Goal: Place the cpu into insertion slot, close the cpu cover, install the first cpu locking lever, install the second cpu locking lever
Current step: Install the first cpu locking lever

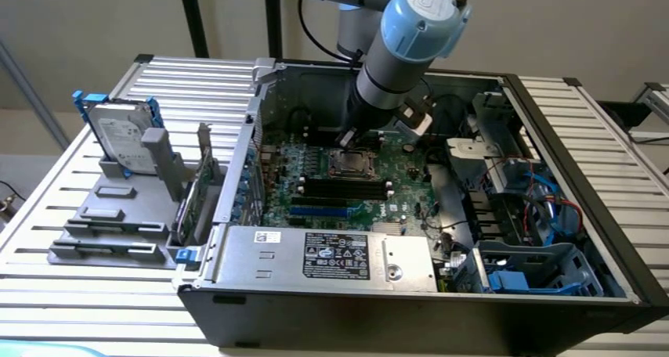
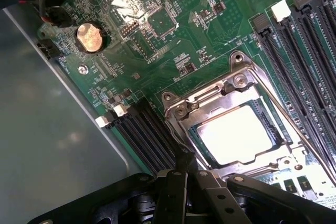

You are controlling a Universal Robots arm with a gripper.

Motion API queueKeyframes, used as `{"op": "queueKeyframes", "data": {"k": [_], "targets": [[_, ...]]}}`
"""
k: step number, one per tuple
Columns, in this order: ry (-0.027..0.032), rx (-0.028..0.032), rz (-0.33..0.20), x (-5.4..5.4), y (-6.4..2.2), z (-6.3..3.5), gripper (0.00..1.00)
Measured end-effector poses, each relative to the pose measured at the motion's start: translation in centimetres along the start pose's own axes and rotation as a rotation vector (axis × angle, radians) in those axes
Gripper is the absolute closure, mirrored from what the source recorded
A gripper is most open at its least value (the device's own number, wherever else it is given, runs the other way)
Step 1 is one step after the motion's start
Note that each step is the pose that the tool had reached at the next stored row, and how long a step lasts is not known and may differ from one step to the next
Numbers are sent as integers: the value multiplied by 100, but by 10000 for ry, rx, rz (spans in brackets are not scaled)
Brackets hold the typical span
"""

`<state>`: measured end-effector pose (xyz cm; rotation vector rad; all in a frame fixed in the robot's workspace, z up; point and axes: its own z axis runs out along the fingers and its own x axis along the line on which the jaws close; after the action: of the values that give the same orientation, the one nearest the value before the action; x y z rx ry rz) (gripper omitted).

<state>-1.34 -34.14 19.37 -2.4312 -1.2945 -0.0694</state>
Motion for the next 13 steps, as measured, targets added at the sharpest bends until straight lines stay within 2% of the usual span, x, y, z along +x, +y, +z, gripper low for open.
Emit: {"op": "queueKeyframes", "data": {"k": [13], "targets": [[-1, 8, 16, 25, 6, 4, 89]]}}
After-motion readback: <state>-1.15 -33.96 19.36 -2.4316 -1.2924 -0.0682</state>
